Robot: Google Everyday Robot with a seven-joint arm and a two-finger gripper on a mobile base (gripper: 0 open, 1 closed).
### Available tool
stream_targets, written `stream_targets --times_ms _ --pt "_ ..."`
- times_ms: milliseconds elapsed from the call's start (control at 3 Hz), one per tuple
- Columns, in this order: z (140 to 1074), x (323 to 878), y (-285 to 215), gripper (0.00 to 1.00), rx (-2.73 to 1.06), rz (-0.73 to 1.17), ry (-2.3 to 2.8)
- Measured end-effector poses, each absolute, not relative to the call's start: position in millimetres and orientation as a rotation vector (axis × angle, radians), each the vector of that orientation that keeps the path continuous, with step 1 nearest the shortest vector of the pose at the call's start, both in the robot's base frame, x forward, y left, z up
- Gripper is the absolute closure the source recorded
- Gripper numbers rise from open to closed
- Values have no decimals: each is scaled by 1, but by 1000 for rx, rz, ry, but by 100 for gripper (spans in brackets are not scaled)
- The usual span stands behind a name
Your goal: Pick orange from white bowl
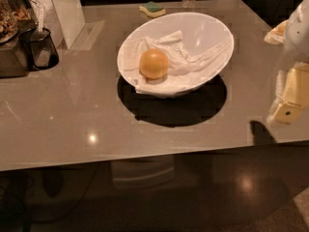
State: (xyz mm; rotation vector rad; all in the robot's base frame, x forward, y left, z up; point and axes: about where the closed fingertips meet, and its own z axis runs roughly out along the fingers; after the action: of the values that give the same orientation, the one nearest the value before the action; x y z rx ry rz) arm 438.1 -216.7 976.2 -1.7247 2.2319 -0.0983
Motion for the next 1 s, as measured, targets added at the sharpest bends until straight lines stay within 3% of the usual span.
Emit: stream_targets --times_ms 667,1000 --pt "983 457 -203 0 -1725 -65 2160" --pt "994 492 -166 0 -1760 19 2037"
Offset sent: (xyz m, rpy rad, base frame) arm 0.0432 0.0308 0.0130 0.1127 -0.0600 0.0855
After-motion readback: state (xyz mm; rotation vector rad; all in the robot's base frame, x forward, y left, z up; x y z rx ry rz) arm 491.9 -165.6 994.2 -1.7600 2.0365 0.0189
